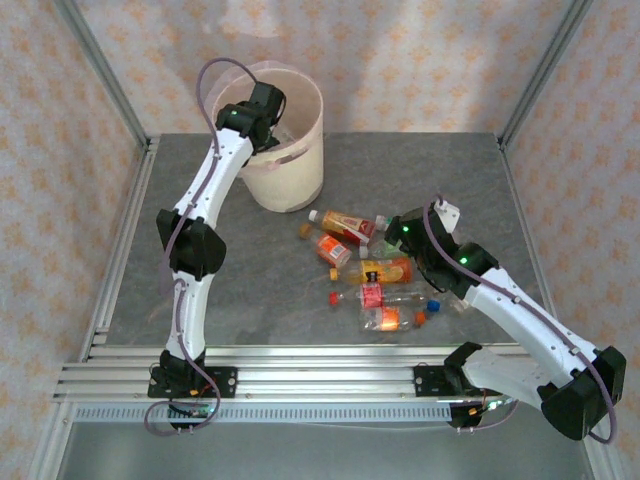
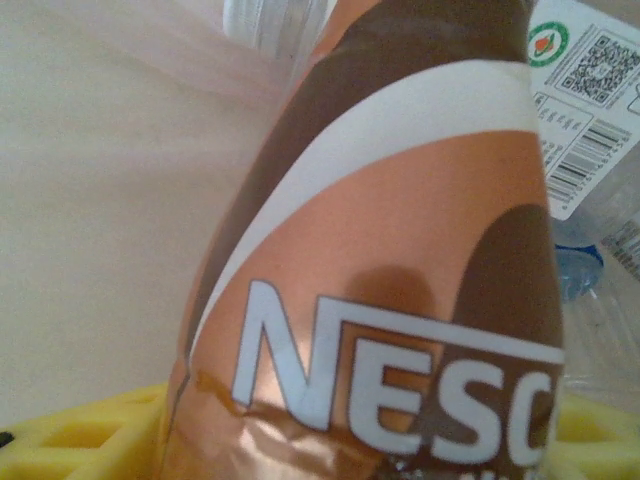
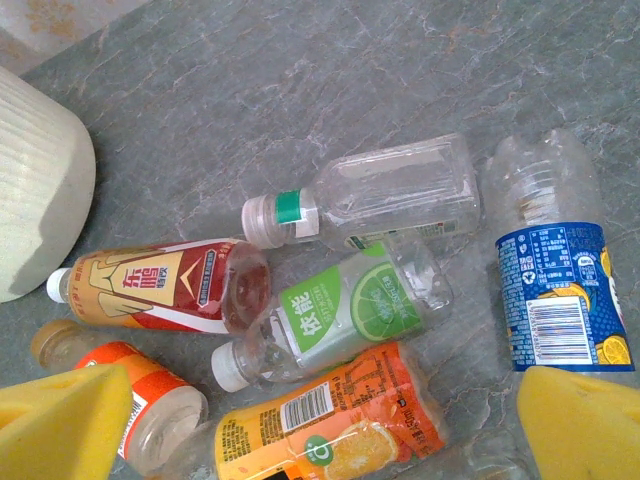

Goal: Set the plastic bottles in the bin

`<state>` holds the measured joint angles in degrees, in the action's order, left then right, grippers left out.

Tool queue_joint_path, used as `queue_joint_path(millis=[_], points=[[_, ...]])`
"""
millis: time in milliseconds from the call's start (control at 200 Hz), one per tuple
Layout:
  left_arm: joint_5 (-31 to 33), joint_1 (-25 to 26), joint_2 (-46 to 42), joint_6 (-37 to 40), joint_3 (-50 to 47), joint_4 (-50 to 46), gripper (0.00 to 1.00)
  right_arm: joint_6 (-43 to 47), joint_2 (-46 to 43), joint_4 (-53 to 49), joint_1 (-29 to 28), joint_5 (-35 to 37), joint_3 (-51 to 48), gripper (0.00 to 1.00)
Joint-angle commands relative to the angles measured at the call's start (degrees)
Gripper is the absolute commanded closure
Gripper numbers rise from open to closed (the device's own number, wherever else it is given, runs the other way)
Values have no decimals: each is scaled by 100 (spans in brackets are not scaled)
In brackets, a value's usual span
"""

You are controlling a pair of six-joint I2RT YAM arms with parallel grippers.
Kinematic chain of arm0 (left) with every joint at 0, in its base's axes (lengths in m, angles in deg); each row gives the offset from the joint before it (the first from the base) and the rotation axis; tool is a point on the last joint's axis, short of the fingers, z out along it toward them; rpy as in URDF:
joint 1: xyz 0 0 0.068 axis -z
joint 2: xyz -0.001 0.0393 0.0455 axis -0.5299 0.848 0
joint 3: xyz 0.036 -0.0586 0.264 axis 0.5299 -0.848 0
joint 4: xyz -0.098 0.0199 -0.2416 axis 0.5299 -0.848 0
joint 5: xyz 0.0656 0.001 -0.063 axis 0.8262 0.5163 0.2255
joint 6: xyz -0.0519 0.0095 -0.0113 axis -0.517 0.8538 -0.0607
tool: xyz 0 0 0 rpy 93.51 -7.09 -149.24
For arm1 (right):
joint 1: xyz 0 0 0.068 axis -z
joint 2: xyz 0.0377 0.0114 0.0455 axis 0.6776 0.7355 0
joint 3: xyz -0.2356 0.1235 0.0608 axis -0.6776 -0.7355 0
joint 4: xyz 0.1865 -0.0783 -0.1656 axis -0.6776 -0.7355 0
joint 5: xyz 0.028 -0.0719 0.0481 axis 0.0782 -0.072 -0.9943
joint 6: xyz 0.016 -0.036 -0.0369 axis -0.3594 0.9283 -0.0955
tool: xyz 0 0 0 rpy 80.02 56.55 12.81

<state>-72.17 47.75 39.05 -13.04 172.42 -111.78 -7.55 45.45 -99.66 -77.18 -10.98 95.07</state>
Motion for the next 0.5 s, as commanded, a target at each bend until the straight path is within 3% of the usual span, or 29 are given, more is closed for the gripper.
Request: queue_joint_path(millis=[0,245,495], points=[[425,-36,215,-54,290,-669,32,-50,30,-41,-11,93,39,1],[201,-34,404,51,365,-510,30,-57,52,-25,-11,105,29,1],[307,-26,682,27,471,-1046,31,-32,61,-49,-11,178,38,1]])
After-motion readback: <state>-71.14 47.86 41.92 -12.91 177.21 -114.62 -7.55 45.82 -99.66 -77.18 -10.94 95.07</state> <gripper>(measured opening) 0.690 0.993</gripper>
